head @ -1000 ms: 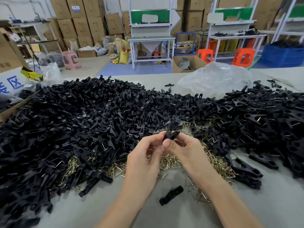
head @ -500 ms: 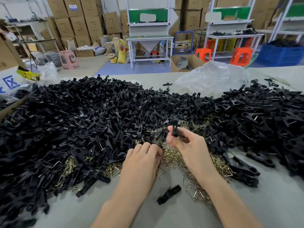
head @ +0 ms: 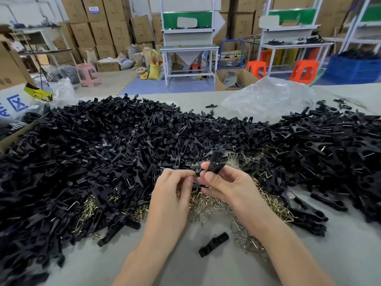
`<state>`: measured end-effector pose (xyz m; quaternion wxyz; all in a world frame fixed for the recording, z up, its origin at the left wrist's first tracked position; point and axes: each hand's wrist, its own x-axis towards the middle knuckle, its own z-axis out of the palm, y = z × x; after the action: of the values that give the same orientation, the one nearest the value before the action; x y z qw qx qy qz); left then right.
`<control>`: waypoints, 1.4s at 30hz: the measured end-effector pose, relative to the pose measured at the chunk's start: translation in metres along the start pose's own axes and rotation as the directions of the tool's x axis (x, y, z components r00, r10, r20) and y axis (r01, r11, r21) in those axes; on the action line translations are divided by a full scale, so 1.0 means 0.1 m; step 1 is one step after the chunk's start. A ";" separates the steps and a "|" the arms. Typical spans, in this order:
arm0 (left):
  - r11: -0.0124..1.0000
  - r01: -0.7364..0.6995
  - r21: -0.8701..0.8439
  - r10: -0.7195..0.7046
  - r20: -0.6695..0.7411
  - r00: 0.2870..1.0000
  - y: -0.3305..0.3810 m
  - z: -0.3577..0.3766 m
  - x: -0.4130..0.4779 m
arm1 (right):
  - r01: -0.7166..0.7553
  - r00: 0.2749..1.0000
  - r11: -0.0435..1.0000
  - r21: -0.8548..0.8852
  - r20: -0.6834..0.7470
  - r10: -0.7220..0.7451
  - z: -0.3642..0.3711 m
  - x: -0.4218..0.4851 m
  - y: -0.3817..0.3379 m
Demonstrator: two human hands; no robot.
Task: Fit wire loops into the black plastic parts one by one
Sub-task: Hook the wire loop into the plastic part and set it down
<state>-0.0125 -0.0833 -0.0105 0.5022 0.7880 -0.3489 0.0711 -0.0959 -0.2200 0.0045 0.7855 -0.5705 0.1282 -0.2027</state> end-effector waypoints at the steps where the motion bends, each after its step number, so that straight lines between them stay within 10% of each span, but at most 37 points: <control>1: 1.000 0.002 -0.028 -0.002 -0.001 1.000 0.01 0.00 0.00 | 0.000 1.000 1.000 0.011 0.007 0.000 -0.01 0.00 0.00; 16: 0.927 0.225 -0.300 -0.223 0.039 0.974 0.11 -0.02 0.01 | 0.129 0.991 0.977 -0.170 0.000 -0.131 0.02 -0.03 -0.02; 24: 0.716 0.354 -0.602 -0.389 0.077 0.918 0.15 -0.09 0.04 | 0.279 0.936 0.651 -0.706 0.048 -0.349 -0.04 -0.02 0.09; 42: 0.546 0.458 -0.702 -0.493 0.172 0.853 0.19 0.02 0.00 | 0.406 0.855 0.270 -0.873 0.258 -0.449 -0.03 -0.06 0.14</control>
<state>-0.0244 -0.0896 0.0031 0.7776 0.5885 -0.1099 -0.1924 -0.1006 -0.2162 -0.0097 0.2598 -0.9100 0.0747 -0.3144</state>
